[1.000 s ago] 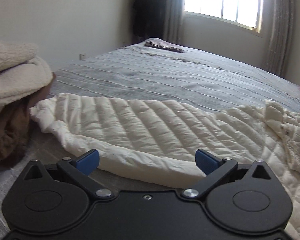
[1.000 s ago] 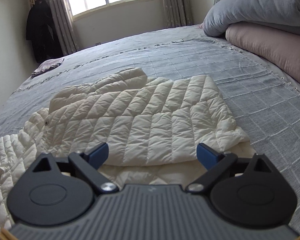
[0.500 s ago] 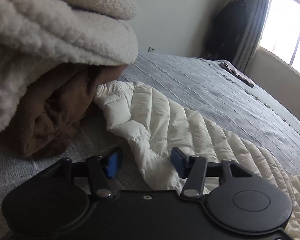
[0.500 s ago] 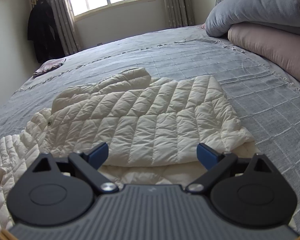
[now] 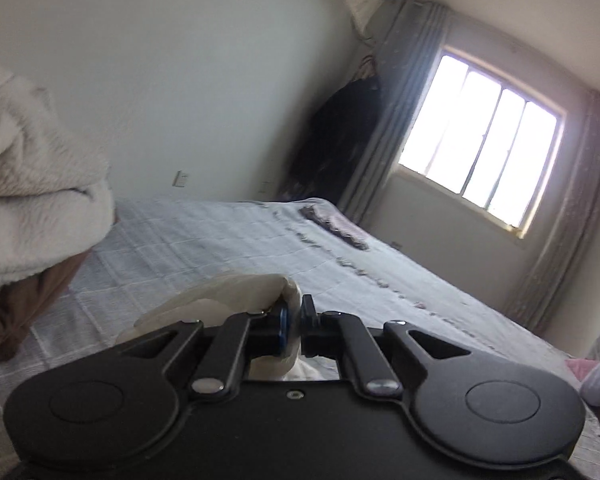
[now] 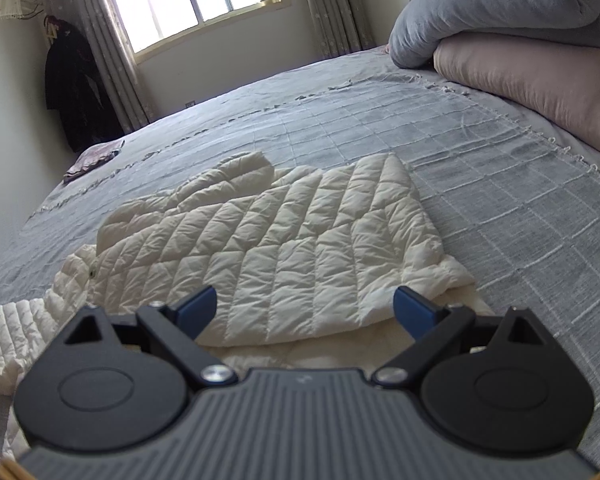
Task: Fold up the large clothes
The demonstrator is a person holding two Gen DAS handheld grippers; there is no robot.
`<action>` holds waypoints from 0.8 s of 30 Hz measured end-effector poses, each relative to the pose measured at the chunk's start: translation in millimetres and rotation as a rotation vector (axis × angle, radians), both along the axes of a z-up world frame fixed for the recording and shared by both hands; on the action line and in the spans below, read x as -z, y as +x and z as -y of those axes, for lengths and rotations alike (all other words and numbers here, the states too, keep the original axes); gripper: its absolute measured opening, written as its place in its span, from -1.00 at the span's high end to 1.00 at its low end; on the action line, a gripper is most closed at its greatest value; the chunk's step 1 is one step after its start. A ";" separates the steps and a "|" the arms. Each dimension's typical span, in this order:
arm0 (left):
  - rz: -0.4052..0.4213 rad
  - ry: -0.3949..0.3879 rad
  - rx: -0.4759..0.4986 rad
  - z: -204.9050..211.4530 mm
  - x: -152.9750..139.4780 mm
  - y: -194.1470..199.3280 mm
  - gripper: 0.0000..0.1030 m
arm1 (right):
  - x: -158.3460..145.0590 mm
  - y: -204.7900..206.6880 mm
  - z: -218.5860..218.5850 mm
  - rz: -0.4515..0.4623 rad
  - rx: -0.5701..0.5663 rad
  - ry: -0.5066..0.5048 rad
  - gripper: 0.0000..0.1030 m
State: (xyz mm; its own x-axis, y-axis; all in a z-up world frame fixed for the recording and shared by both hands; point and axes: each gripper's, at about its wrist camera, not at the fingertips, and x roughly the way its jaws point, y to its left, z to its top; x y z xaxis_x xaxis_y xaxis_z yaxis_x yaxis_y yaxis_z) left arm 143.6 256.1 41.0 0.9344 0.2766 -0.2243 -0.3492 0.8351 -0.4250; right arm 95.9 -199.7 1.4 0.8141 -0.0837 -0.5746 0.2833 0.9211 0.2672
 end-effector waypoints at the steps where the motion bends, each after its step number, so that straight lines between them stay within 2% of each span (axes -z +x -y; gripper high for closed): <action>1: 0.014 0.008 0.031 11.8 -8.3 -0.5 0.88 | -0.9 -1.5 3.8 0.005 0.006 0.011 -0.87; 8: 0.087 0.063 0.259 104.2 -54.3 14.2 0.88 | -2.2 -8.2 24.3 0.016 0.047 0.068 -0.87; 10: 0.086 0.077 0.347 134.3 -58.2 20.6 0.88 | -1.9 -9.6 27.7 0.017 0.051 0.079 -0.87; 14: 0.057 0.153 0.564 198.2 -52.9 28.2 0.88 | -2.0 -11.8 33.3 0.018 0.054 0.084 -0.87; 17: 0.017 0.189 0.715 237.2 -33.3 30.3 0.88 | -1.1 -12.3 36.4 0.013 0.053 0.088 -0.87; 20: -0.060 0.214 0.846 265.4 -2.5 35.8 0.88 | -0.7 -12.5 37.7 0.008 0.050 0.089 -0.87; 22: -0.151 0.239 0.925 285.0 27.1 38.5 0.87 | -0.6 -11.9 36.6 0.004 0.044 0.088 -0.88; 24: -0.243 0.279 0.965 297.0 55.1 45.9 0.80 | 0.6 -10.6 33.9 -0.002 0.034 0.086 -0.88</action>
